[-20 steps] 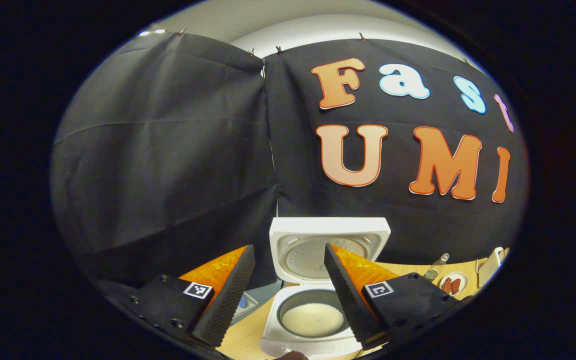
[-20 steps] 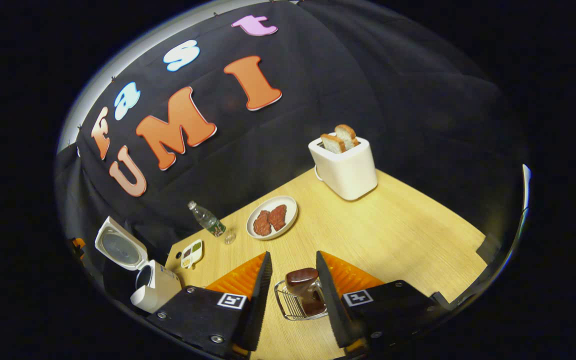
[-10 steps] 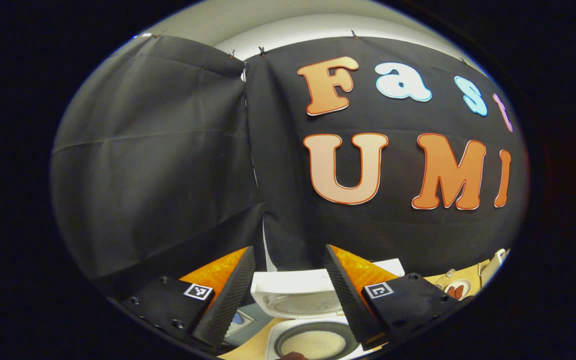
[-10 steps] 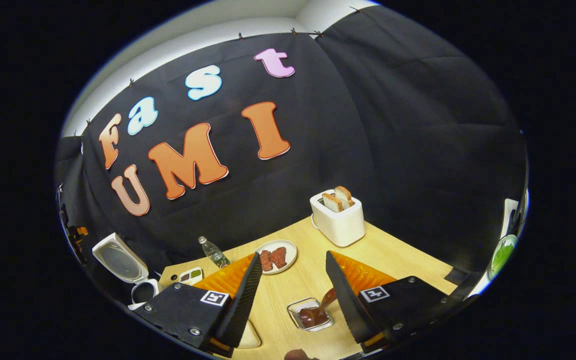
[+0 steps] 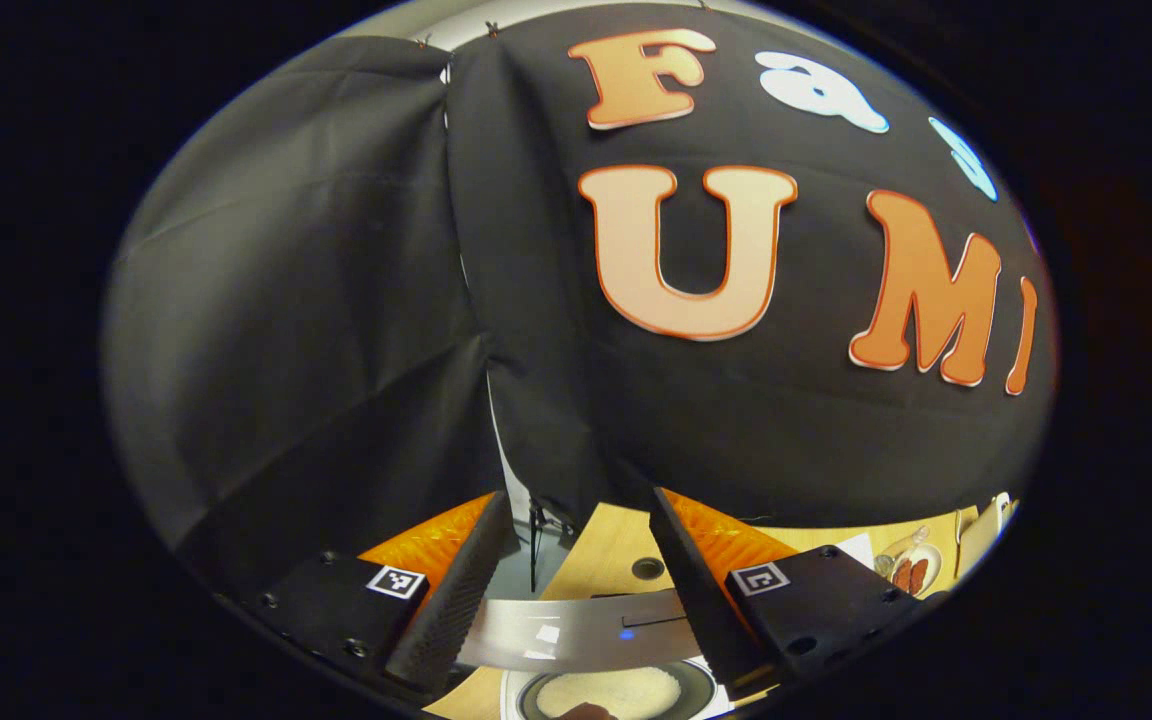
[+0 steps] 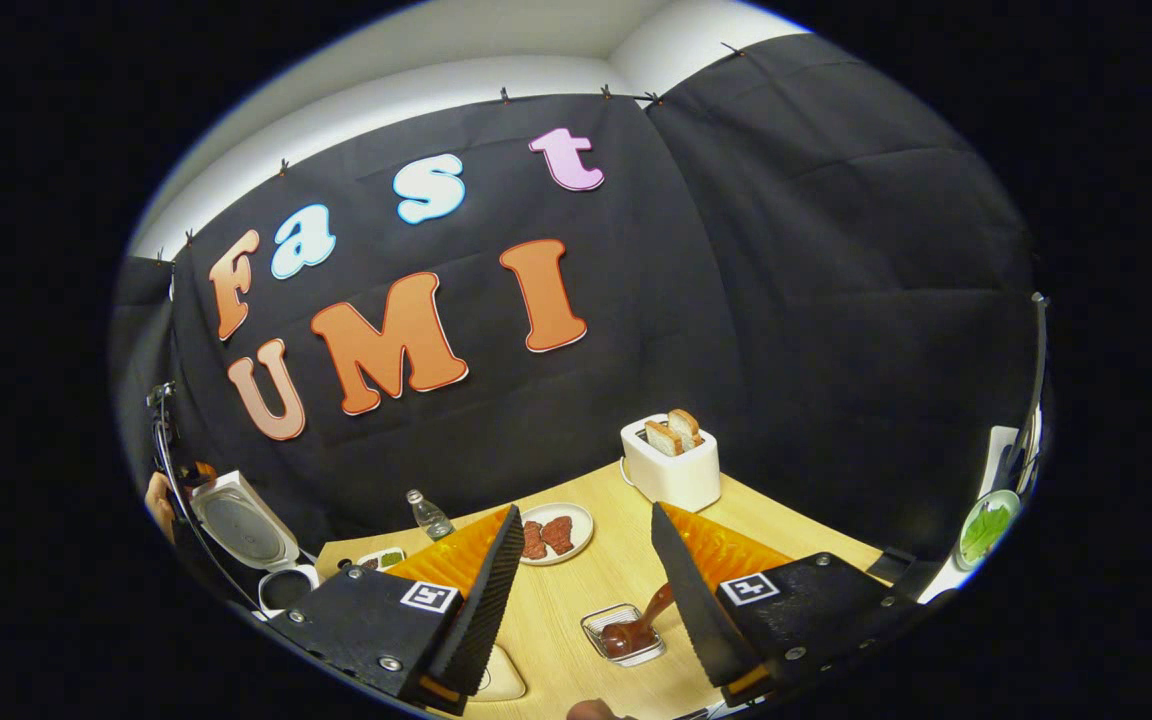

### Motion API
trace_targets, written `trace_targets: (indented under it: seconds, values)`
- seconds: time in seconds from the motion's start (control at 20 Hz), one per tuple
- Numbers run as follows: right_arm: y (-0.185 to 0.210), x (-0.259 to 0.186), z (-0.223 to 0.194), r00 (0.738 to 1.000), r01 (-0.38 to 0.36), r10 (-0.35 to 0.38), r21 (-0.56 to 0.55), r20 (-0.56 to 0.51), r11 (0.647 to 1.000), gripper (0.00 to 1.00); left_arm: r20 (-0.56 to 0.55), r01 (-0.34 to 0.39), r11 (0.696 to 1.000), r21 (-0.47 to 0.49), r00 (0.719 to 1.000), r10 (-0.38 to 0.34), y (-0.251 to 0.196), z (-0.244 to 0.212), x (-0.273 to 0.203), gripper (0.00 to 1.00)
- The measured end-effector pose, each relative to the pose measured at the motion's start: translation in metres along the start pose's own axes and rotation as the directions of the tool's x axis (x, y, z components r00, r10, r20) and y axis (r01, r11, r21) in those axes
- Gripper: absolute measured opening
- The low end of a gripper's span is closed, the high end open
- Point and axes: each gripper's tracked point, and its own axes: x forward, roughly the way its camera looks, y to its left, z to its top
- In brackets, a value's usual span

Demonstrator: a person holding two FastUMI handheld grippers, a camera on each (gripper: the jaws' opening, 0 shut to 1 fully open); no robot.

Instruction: Close the left gripper, press the button to open the rice cooker; take a wooden spoon from the chopstick holder with the right hand, scoop a spoonful of rice and pour it into the rice cooker, then put the wooden spoon back into the chopstick holder.

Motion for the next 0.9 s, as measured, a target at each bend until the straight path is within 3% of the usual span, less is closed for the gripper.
trace_targets:
  seconds: [0.25,0.45,0.8,0.9]
  values:
    - [0.006,0.008,-0.001,0.999,-0.040,0.040,-0.007,-0.012,0.999,0.80,-0.141,0.043,0.999,0.010,0.989,-0.041,-0.006,-0.021,-0.010,0.96]
    - [0.023,0.029,-0.014,0.993,-0.109,0.109,0.005,-0.053,0.994,0.81,-0.296,0.036,0.999,-0.014,0.954,-0.039,-0.011,-0.057,-0.046,0.96]
    - [0.036,0.047,-0.029,0.975,-0.199,0.198,0.002,-0.101,0.980,0.80,-0.571,0.040,0.999,-0.010,0.820,-0.039,-0.021,-0.150,-0.097,0.98]
    - [0.038,0.048,-0.031,0.970,-0.216,0.216,0.012,-0.109,0.976,0.80,-0.648,0.033,0.999,-0.006,0.761,-0.029,-0.025,-0.176,-0.109,0.97]
